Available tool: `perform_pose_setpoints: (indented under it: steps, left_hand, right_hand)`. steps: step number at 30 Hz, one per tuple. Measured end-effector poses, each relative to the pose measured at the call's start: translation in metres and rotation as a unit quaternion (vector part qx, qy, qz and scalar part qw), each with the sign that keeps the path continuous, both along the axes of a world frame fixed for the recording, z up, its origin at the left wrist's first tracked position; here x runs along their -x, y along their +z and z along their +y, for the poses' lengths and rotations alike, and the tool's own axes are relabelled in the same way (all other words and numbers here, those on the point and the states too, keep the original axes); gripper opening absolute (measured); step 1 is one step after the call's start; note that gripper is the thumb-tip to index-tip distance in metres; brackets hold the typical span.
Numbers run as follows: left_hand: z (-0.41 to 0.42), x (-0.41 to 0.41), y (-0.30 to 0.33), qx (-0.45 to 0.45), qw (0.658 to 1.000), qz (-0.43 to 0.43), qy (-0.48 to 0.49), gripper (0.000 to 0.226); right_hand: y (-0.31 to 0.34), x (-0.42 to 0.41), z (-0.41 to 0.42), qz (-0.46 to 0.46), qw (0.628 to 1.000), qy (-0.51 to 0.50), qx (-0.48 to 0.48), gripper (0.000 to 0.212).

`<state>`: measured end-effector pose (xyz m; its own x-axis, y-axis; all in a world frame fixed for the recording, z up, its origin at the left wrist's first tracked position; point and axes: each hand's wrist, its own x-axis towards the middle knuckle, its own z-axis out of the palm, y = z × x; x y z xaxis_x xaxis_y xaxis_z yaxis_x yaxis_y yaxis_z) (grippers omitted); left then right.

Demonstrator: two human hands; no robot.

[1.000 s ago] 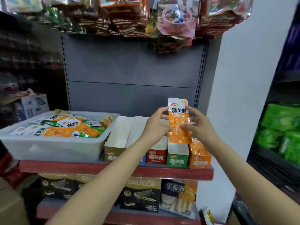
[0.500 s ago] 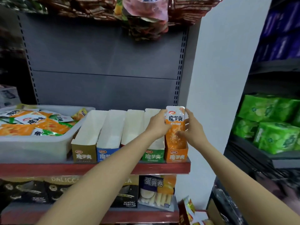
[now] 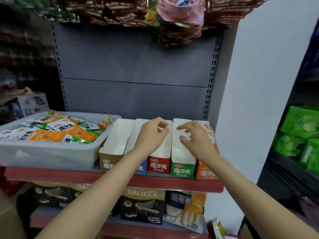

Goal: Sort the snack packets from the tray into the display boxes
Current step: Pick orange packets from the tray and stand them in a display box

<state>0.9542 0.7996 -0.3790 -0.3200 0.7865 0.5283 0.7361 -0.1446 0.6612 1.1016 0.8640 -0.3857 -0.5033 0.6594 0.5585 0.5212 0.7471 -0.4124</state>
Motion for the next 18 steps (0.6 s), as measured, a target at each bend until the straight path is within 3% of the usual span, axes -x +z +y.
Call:
perform_pose_setpoints:
  steps: [4,9,13,18]
  left_hand:
    - [-0.048,0.063,0.008,-0.015,0.999,-0.018,0.039,0.01]
    - [-0.104,0.16,0.012,-0.007,0.986,-0.017,0.163,0.009]
    - [-0.133,0.236,0.008,0.071,0.961,-0.002,0.269,0.022]
    - [-0.147,0.289,0.002,0.177,0.947,-0.012,0.267,0.047]
  right_hand:
    - [0.004,0.071,-0.026,-0.032,0.995,0.09,-0.002,0.026]
    - [0.011,0.173,-0.066,-0.029,0.983,0.179,0.028,0.028]
    - [0.01,0.254,-0.088,-0.055,0.974,0.211,0.058,0.034]
    - [0.008,0.317,-0.097,-0.14,0.958,0.22,0.117,0.05]
